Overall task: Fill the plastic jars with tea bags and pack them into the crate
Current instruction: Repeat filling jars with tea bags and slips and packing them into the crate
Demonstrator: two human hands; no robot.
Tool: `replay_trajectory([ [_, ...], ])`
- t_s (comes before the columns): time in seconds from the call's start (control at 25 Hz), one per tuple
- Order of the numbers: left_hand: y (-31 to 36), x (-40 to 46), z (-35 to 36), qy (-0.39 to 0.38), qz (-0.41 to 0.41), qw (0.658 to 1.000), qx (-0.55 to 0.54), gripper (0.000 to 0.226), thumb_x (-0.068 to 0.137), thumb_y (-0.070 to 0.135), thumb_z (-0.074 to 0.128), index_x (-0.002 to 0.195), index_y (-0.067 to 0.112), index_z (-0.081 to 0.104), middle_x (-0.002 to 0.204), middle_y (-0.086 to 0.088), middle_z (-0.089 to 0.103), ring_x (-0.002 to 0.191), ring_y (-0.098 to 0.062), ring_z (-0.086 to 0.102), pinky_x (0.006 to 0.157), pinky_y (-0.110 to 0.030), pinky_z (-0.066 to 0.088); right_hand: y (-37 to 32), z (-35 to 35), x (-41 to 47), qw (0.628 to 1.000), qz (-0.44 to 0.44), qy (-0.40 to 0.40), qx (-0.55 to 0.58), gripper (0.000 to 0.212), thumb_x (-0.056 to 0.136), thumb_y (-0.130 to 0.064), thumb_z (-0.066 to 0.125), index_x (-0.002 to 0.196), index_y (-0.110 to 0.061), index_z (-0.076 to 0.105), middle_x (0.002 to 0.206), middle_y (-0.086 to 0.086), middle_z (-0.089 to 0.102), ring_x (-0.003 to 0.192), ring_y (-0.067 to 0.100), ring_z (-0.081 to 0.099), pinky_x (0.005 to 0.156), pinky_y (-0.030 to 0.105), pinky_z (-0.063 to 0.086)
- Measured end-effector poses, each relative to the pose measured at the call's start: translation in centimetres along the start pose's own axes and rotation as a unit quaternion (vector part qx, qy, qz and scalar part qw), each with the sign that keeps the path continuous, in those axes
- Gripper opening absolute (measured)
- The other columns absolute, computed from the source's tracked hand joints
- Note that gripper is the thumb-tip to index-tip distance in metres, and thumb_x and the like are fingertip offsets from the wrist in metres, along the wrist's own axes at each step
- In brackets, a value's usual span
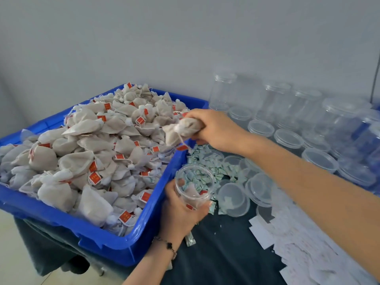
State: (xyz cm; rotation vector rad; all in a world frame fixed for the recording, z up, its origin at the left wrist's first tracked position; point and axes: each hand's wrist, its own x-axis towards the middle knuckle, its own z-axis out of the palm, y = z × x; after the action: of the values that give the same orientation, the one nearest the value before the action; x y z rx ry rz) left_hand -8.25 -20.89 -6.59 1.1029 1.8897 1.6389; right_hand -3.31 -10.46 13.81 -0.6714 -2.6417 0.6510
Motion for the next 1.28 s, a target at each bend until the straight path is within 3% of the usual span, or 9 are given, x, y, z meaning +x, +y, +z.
replay_trajectory([
  [0.12, -1.1, -0.1, -0.4, 0.031, 0.029, 0.999, 0.022, 0.084, 0.051, 0.042, 0.083, 0.116, 0.030, 0.032, 0.107, 0.028, 0.048, 0.089, 0.029, 0.049, 0.064, 0.002, 0.041, 1.5, -1.4, -3.4, 0.997, 0.051, -0.051, 0.039, 0.035, 0.083, 0.004, 0.059, 0.111, -0.016, 0.062, 0.090, -0.005, 0.061, 0.079, 0.011, 0.062, 0.064, 0.019, 0.055],
  [0.28, -0.3, 0.0, 0.0, 0.044, 0.040, 0.998, 0.004, 0.084, 0.050, 0.042, 0.082, 0.114, 0.034, 0.030, 0.101, 0.027, 0.049, 0.085, 0.027, 0.051, 0.060, 0.002, 0.041, 2.9, -0.4, -4.9, 0.989, 0.075, -0.123, -0.026, 0.027, 0.079, 0.004, 0.059, 0.099, -0.012, 0.063, 0.091, 0.002, 0.064, 0.085, 0.019, 0.062, 0.067, 0.019, 0.050],
  [0.48, -0.3, -0.1, -0.2, 0.040, 0.021, 0.999, 0.013, 0.090, 0.050, 0.041, 0.085, 0.120, 0.027, 0.032, 0.102, 0.026, 0.049, 0.081, 0.018, 0.054, 0.061, 0.001, 0.043, 3.0, -0.3, -5.0, 0.977, 0.112, -0.130, 0.125, 0.016, 0.091, -0.007, 0.055, 0.089, -0.023, 0.058, 0.095, -0.002, 0.062, 0.077, 0.017, 0.071, 0.059, 0.024, 0.058],
  [0.64, -0.5, 0.0, -0.1, 0.033, 0.008, 0.999, -0.001, 0.091, 0.050, 0.036, 0.088, 0.122, 0.027, 0.032, 0.108, 0.012, 0.057, 0.089, 0.003, 0.059, 0.065, 0.001, 0.042, 2.9, -0.7, -4.7, 0.984, 0.100, -0.104, 0.109, 0.013, 0.089, -0.013, 0.061, 0.091, -0.025, 0.058, 0.093, -0.004, 0.063, 0.069, 0.010, 0.069, 0.055, 0.023, 0.056],
  [0.8, -0.2, -0.1, -0.2, 0.038, 0.008, 0.999, 0.005, 0.090, 0.049, 0.036, 0.087, 0.119, 0.029, 0.032, 0.103, 0.019, 0.055, 0.087, 0.014, 0.055, 0.065, 0.000, 0.044, 2.6, 0.1, -4.4, 0.991, 0.094, -0.080, 0.057, 0.024, 0.079, -0.009, 0.067, 0.093, -0.027, 0.062, 0.082, -0.009, 0.064, 0.058, 0.001, 0.060, 0.052, 0.017, 0.053],
  [0.96, -0.3, -0.1, -0.2, 0.034, 0.014, 0.999, 0.005, 0.091, 0.052, 0.035, 0.088, 0.124, 0.021, 0.034, 0.111, 0.008, 0.059, 0.090, 0.007, 0.060, 0.066, -0.005, 0.047, 2.1, 1.5, -4.5, 0.990, 0.086, -0.109, -0.015, 0.038, 0.077, -0.016, 0.069, 0.111, -0.029, 0.060, 0.087, -0.017, 0.056, 0.069, -0.001, 0.054, 0.054, 0.007, 0.044],
  [1.08, -0.2, -0.1, -0.2, 0.045, 0.027, 0.998, 0.021, 0.095, 0.051, 0.043, 0.086, 0.127, 0.016, 0.035, 0.112, 0.007, 0.058, 0.091, -0.003, 0.062, 0.068, -0.010, 0.049, 2.1, 3.0, -4.9, 0.984, 0.069, -0.126, -0.105, 0.041, 0.086, -0.012, 0.057, 0.124, -0.025, 0.057, 0.109, -0.002, 0.063, 0.093, 0.011, 0.060, 0.078, 0.025, 0.051],
  [1.16, -0.3, -0.1, -0.3, 0.052, 0.029, 0.998, 0.027, 0.093, 0.049, 0.048, 0.085, 0.122, 0.022, 0.034, 0.106, 0.011, 0.058, 0.088, 0.000, 0.062, 0.064, -0.008, 0.049, 1.9, 4.3, -5.3, 0.983, 0.048, -0.124, -0.129, 0.028, 0.095, -0.014, 0.043, 0.114, -0.017, 0.063, 0.111, 0.006, 0.065, 0.099, 0.021, 0.060, 0.086, 0.037, 0.050],
  [1.28, -0.4, 0.2, -0.2, 0.044, 0.017, 0.998, 0.052, 0.087, 0.049, 0.043, 0.087, 0.113, 0.036, 0.029, 0.097, 0.018, 0.057, 0.084, 0.004, 0.061, 0.060, -0.008, 0.046, 1.2, 6.5, -5.6, 0.963, -0.001, -0.185, -0.196, 0.041, 0.101, -0.037, 0.029, 0.075, -0.023, 0.057, 0.085, 0.006, 0.061, 0.077, 0.023, 0.054, 0.068, 0.036, 0.046],
])
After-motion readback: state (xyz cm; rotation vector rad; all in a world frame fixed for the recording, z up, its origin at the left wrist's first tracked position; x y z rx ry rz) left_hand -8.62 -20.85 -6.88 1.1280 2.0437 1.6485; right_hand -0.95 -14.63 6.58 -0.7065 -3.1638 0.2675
